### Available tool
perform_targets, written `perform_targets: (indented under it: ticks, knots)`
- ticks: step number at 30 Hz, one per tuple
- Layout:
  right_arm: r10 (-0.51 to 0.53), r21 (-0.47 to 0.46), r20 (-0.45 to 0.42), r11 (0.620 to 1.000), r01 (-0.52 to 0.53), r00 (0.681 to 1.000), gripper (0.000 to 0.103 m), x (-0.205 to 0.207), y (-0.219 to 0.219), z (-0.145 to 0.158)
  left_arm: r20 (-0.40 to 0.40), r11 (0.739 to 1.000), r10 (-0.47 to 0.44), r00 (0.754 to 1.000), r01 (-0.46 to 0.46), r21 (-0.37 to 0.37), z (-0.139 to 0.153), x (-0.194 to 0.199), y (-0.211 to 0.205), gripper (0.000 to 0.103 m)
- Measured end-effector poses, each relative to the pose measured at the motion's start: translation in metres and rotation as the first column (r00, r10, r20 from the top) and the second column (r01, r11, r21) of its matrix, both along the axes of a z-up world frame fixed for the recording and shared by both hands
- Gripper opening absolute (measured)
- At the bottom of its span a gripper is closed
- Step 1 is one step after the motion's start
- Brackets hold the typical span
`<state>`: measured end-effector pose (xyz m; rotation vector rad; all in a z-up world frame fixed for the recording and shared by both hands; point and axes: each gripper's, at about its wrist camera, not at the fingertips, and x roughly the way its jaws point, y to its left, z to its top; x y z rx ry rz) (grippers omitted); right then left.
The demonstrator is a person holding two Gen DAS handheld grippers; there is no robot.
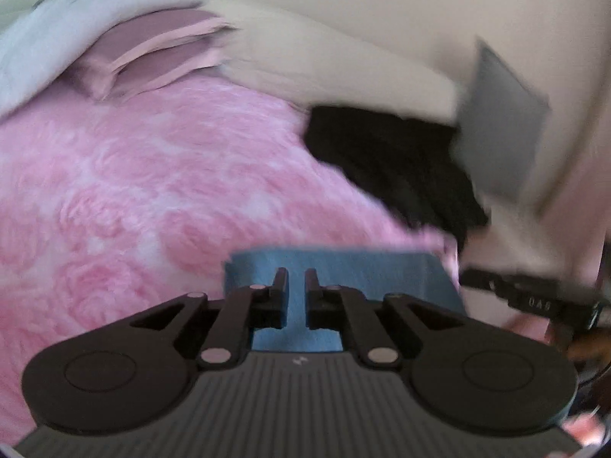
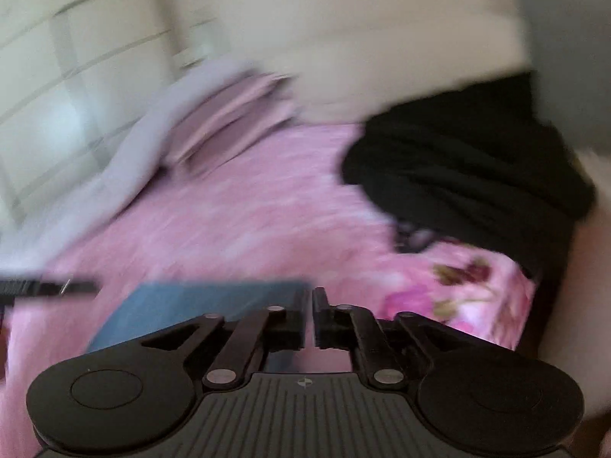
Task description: Fold clothes
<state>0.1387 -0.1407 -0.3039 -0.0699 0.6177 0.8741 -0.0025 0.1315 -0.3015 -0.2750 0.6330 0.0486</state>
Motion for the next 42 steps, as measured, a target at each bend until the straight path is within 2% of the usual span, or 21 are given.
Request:
perform_targets:
  ticks: [3, 4, 6, 7, 8, 10, 11, 16, 18, 20, 21, 22, 24, 26, 27, 31, 34, 36, 39, 41, 42]
  knots:
    - [0.078, -0.181, 0.097, 0.982, -0.059, 0.992, 0.013, -0.021, 0.018, -0.034, -0.097, 0.988, -0.026, 0.995, 0.04, 0.149, -0.033, 0.011, -0.023, 0.013]
    - [0.072, -0.18, 0.08, 0.982, -0.057, 0.994, 0.014, -0.018, 0.018, -0.038, -0.084, 0.991, -0.023, 0.996, 0.034, 0.132, -0.045, 0.012, -0.019, 0.013]
    - [0.052, -0.159, 0.033, 0.986, -0.046, 0.998, 0.019, -0.01, 0.016, -0.044, -0.068, 1.0, 0.017, 0.998, -0.016, 0.011, -0.044, 0.008, -0.002, 0.008]
    - [0.049, -0.162, 0.008, 0.986, -0.047, 0.999, 0.021, -0.008, 0.014, -0.04, -0.07, 0.999, 0.048, 0.996, -0.047, 0.017, -0.039, 0.004, 0.0, 0.002]
    - [0.048, -0.166, -0.016, 0.985, -0.05, 0.999, 0.021, -0.005, 0.012, -0.036, -0.07, 0.997, 0.078, 0.994, -0.077, 0.027, -0.032, 0.0, 0.003, 0.004]
    - [0.029, -0.175, -0.014, 0.984, -0.031, 0.999, 0.021, -0.02, 0.0, -0.026, -0.061, 0.984, 0.135, 0.989, -0.127, 0.123, -0.016, -0.017, 0.0, 0.007]
    - [0.019, -0.179, -0.011, 0.984, -0.02, 1.0, 0.021, -0.027, -0.006, -0.021, -0.05, 0.984, 0.141, 0.989, -0.135, 0.117, -0.008, -0.03, 0.002, 0.008]
    - [0.025, -0.157, -0.005, 0.987, -0.026, 1.0, 0.021, -0.09, -0.028, -0.013, -0.054, 0.982, 0.19, 0.98, -0.189, 0.027, 0.004, -0.102, -0.014, 0.008]
    - [0.016, -0.159, -0.012, 0.987, -0.018, 1.0, 0.021, -0.111, -0.034, -0.017, -0.087, 0.971, 0.235, 0.968, -0.239, -0.028, -0.005, -0.124, -0.021, 0.008]
    - [-0.013, -0.174, -0.031, 0.985, 0.008, 0.999, 0.021, -0.121, -0.037, -0.025, -0.13, 0.946, 0.291, 0.948, -0.305, -0.107, -0.016, -0.146, -0.025, 0.009]
    - [-0.023, -0.177, -0.037, 0.984, 0.017, 0.999, 0.021, -0.124, -0.039, -0.028, -0.143, 0.925, 0.317, 0.938, -0.339, -0.172, -0.022, -0.157, -0.023, 0.012]
    - [-0.015, -0.182, -0.034, 0.983, 0.008, 0.999, 0.023, -0.127, -0.041, -0.029, -0.151, 0.907, 0.332, 0.931, -0.359, -0.221, -0.028, -0.164, -0.021, 0.021]
    - [0.022, -0.21, 0.008, 0.978, -0.02, 1.0, 0.03, -0.137, -0.043, -0.032, -0.166, 0.874, 0.348, 0.923, -0.383, -0.299, -0.039, -0.174, -0.019, 0.029]
    - [0.08, -0.259, 0.089, 0.964, -0.054, 0.993, 0.048, -0.149, -0.042, -0.037, -0.177, 0.843, 0.349, 0.92, -0.391, -0.368, -0.048, -0.176, -0.016, 0.033]
    - [0.11, -0.284, 0.129, 0.956, -0.07, 0.986, 0.05, -0.155, -0.041, -0.039, -0.179, 0.819, 0.361, 0.915, -0.403, -0.409, -0.052, -0.175, -0.014, 0.038]
    - [0.215, -0.395, 0.234, 0.912, -0.109, 0.948, 0.051, -0.168, -0.027, -0.058, -0.187, 0.718, 0.414, 0.891, -0.446, -0.534, -0.067, -0.168, -0.002, 0.038]
    - [0.302, -0.488, 0.35, 0.867, -0.103, 0.887, 0.051, -0.178, -0.019, -0.074, -0.2, 0.664, 0.441, 0.875, -0.468, -0.583, -0.075, -0.166, 0.005, 0.033]
    - [0.411, -0.582, 0.444, 0.808, -0.092, 0.796, 0.051, -0.195, -0.013, -0.083, -0.209, 0.632, 0.456, 0.865, -0.48, -0.608, -0.08, -0.165, 0.01, 0.033]
    - [0.53, -0.641, 0.496, 0.758, -0.121, 0.688, 0.051, -0.216, -0.011, -0.086, -0.222, 0.617, 0.459, 0.86, -0.488, -0.617, -0.082, -0.164, 0.011, 0.033]
    - [0.587, -0.665, 0.502, 0.731, -0.151, 0.635, 0.051, -0.228, -0.005, -0.09, -0.227, 0.6, 0.468, 0.854, -0.496, -0.627, -0.084, -0.164, 0.009, 0.033]
    - [0.612, -0.675, 0.502, 0.719, -0.165, 0.611, 0.051, -0.233, 0.0, -0.093, -0.223, 0.605, 0.474, 0.852, -0.499, -0.621, -0.084, -0.164, 0.007, 0.033]
